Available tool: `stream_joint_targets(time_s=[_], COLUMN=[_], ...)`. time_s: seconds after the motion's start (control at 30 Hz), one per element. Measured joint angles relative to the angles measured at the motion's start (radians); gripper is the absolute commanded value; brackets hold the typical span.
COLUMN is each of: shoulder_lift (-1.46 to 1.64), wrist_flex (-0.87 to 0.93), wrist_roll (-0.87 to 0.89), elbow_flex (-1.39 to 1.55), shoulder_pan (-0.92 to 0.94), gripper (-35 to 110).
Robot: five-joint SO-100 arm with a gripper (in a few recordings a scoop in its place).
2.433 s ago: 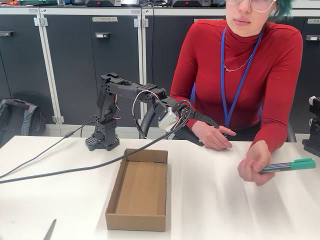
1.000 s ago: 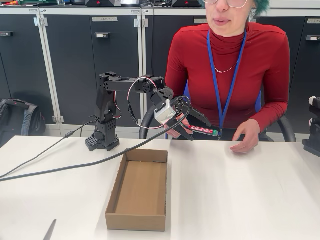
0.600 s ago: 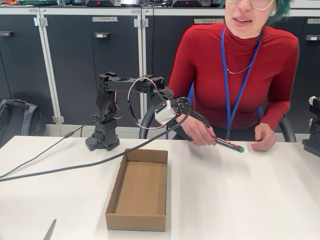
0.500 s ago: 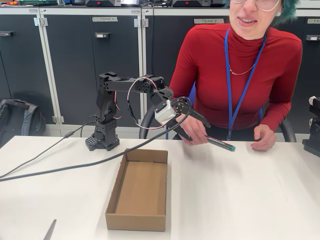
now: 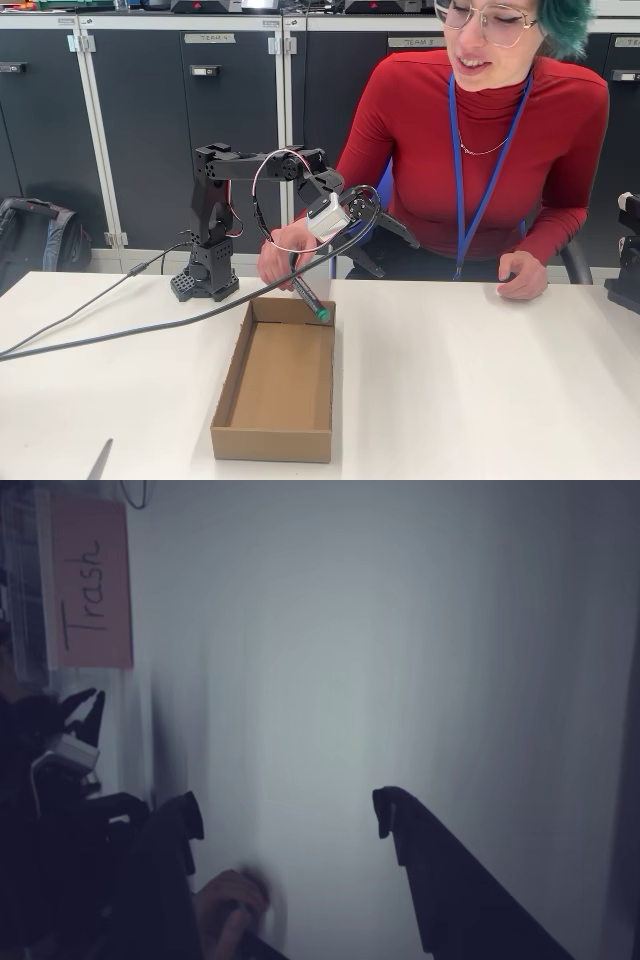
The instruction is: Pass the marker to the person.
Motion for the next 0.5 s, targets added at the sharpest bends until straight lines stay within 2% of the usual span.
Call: stream_joint_targets(time_s=[0.5], shoulder_lift=[0.067], wrist_flex=[-0.018], wrist_roll=[-0.006], elbow_flex=[0.081], shoulder_pan=[0.0], gripper=[38])
